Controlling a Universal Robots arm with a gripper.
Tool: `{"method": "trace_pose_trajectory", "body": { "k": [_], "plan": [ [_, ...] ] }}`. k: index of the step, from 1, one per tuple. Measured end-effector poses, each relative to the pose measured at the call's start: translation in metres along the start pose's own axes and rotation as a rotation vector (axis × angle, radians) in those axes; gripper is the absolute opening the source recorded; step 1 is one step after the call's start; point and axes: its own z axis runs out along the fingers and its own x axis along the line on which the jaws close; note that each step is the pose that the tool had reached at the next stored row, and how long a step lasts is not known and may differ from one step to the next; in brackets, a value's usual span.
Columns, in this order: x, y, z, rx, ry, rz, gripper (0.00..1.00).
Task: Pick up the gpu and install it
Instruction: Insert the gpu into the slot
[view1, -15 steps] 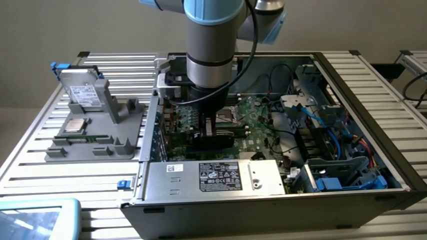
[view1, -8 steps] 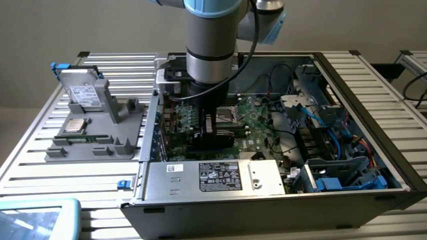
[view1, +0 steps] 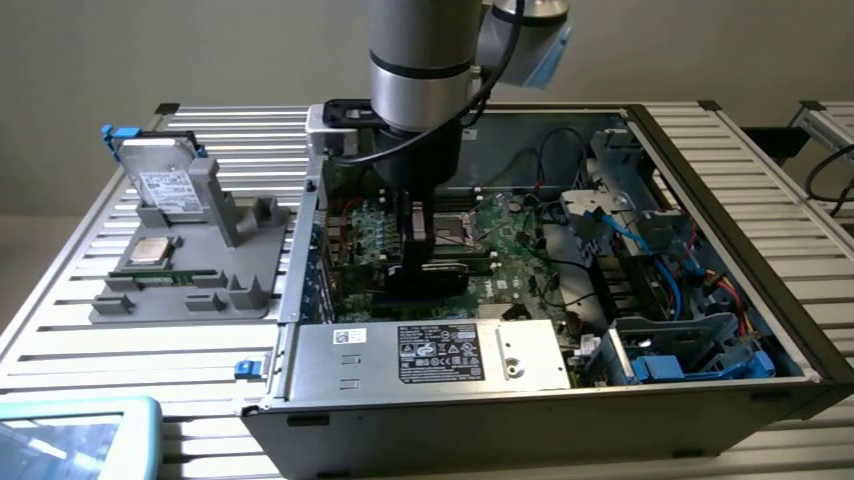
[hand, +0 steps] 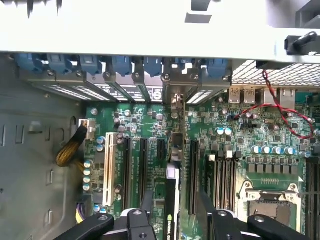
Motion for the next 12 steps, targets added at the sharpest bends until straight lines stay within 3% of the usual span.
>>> {"method": "trace_pose_trajectory", "body": {
  "k": [3, 12],
  "plan": [
    [0.0000, 0.0004, -0.0097, 0.0001, 0.0009, 0.000, 0.47],
    [0.0000, 0.0004, -0.0098, 0.0001, 0.0014, 0.000, 0.47]
  ]
}}
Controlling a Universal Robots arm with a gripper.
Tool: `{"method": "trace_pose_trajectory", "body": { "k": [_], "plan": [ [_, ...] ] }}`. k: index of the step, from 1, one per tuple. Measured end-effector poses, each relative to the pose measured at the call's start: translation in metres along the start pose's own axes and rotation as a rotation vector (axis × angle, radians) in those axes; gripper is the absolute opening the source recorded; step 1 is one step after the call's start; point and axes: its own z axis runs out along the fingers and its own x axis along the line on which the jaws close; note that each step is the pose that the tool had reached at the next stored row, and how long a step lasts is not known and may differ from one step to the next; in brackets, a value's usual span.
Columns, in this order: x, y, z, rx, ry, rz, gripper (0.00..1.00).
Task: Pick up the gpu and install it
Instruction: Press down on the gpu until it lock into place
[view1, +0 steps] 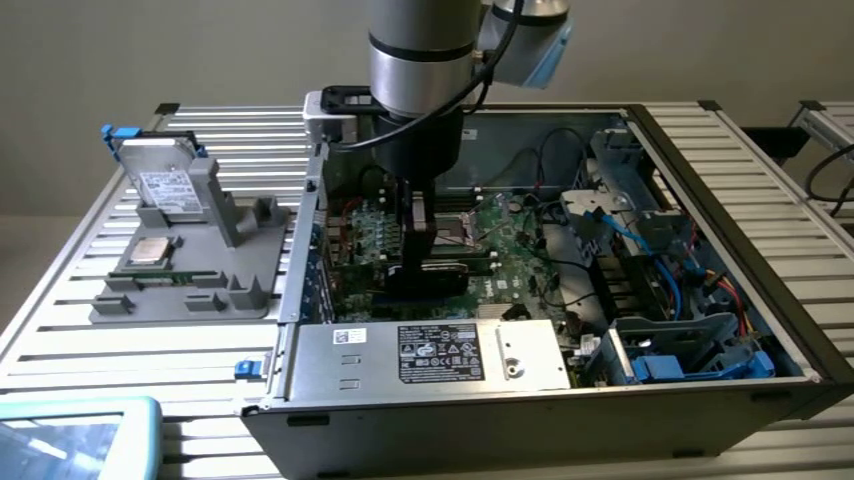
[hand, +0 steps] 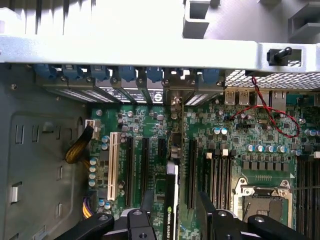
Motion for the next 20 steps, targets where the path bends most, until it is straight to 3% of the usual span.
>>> {"method": "trace_pose_trajectory", "body": {
  "k": [9, 13, 14, 16, 20],
  "plan": [
    [0.0000, 0.0000, 0.0000, 0.0000, 0.0000, 0.000, 0.45],
    [0.0000, 0.0000, 0.0000, 0.0000, 0.0000, 0.000, 0.20],
    [0.0000, 0.0000, 0.0000, 0.0000, 0.0000, 0.000, 0.20],
    [0.0000, 0.0000, 0.0000, 0.0000, 0.0000, 0.000, 0.11],
    [-0.0001, 0.0031, 0.0007, 0.0006, 0.0008, 0.000, 0.11]
  ]
}}
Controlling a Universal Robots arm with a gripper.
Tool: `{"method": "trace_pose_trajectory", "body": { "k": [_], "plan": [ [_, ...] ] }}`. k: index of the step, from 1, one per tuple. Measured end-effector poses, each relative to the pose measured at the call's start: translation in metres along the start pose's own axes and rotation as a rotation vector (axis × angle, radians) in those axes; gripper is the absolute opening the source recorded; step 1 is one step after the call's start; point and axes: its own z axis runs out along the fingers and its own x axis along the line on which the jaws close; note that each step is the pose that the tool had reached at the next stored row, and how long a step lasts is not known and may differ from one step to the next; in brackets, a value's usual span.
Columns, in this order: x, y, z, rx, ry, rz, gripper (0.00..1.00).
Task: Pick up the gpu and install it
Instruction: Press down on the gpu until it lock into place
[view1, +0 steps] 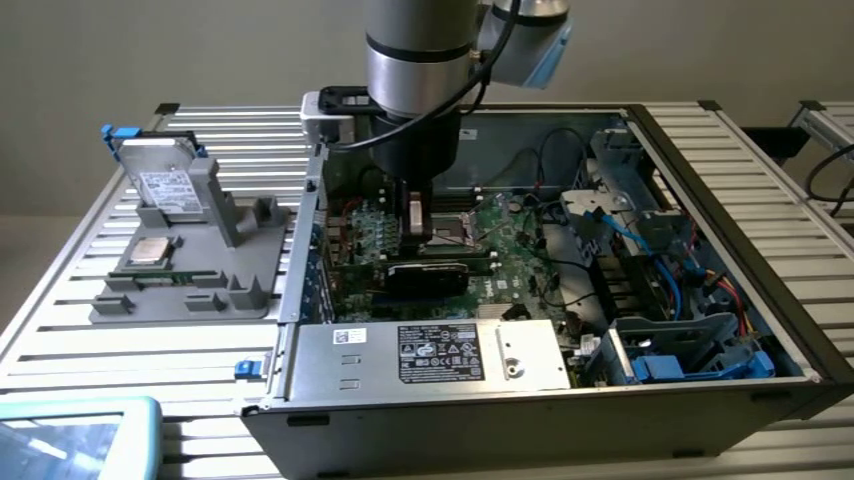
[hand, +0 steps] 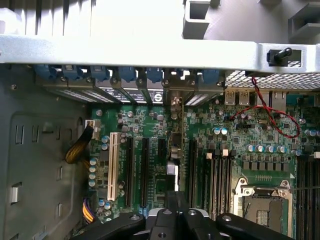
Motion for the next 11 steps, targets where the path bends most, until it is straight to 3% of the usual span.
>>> {"method": "trace_pose_trajectory", "body": {
  "k": [4, 7, 11],
  "plan": [
    [-0.001, 0.0095, 0.0042, 0.0112, 0.0022, 0.000, 0.11],
    [-0.002, 0.0115, 0.0073, 0.0204, 0.0029, 0.000, 0.11],
    [-0.007, 0.0164, 0.0123, 0.0281, 0.0035, 0.000, 0.11]
  ]
}}
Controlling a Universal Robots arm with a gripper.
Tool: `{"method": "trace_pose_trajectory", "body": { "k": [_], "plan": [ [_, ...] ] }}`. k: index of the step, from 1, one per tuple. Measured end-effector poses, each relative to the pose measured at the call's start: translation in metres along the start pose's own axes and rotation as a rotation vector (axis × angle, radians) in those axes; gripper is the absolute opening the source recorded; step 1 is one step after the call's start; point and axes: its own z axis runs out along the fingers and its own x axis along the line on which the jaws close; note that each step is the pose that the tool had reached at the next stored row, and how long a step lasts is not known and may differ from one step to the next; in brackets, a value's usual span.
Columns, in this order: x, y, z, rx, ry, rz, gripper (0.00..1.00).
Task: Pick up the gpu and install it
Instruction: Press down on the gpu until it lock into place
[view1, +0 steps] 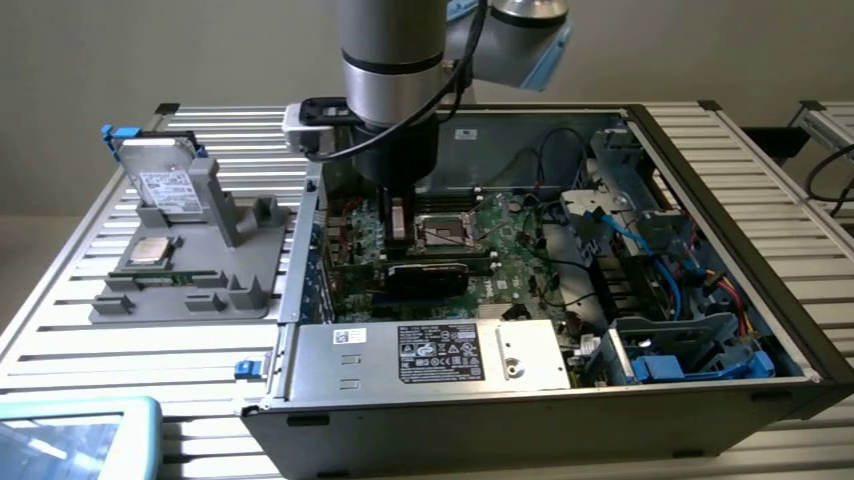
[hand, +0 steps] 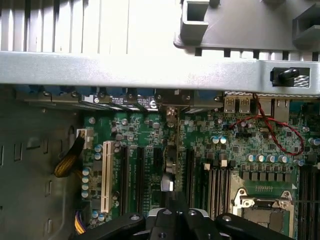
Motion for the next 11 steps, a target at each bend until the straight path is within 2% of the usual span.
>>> {"method": "trace_pose_trajectory", "body": {
  "k": [11],
  "plan": [
    [-0.003, 0.0046, 0.0146, 0.0085, 0.0067, 0.001, 0.11]
  ]
}}
